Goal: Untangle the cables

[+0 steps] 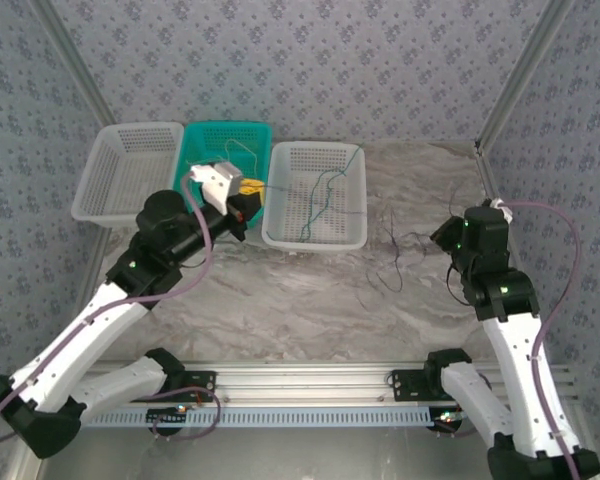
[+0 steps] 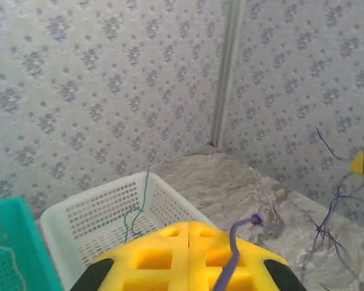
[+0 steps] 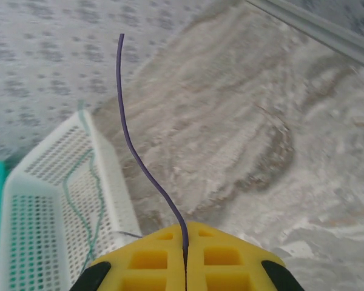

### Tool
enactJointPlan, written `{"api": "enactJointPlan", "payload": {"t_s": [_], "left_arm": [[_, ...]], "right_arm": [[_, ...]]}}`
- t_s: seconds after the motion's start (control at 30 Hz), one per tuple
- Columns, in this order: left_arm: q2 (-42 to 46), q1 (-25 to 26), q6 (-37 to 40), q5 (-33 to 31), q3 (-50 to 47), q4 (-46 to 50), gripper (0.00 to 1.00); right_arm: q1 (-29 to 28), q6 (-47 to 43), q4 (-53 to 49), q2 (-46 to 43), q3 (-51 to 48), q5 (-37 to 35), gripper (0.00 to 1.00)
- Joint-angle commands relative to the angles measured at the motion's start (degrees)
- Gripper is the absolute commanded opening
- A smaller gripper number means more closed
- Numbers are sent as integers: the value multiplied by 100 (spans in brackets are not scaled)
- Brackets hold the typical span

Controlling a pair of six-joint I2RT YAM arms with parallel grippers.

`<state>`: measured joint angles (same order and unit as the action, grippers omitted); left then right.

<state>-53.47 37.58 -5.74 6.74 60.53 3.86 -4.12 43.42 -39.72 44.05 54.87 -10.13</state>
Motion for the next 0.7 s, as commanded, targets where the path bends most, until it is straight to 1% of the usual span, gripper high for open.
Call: {"api": "enactJointPlan", "payload": {"t_s": [0.0, 0.1, 0.17, 0.23, 0.37, 0.5, 0.57, 0.67], "left_arm": [[202, -191, -377, -268, -81, 430, 0], [366, -522, -741, -329, -140, 567, 0], [447, -806, -955, -133, -131, 604, 0], [471, -1017, -1081, 65, -37, 645, 0], [515, -1394, -1003, 138, 482, 885, 0], [305, -1843, -921, 415, 1207, 1061, 0], [173, -2105, -930, 429, 1603, 1114, 0], [62, -2640, -1170, 426, 2018, 1080, 0]], "right_arm": [[483, 493, 20, 90, -367, 642, 0], [870, 711, 172, 234, -800, 873, 0], [1150, 752, 498, 318, -1170, 1065, 0], [1267, 798, 744, 393, -1466, 1118, 0], [1527, 851, 940, 472, -1950, 1115, 0], [1809, 855, 1127, 632, -2232, 1303, 0], [1924, 861, 1196, 726, -2312, 1360, 0], [2121, 894, 1314, 854, -2481, 1376, 0]]}}
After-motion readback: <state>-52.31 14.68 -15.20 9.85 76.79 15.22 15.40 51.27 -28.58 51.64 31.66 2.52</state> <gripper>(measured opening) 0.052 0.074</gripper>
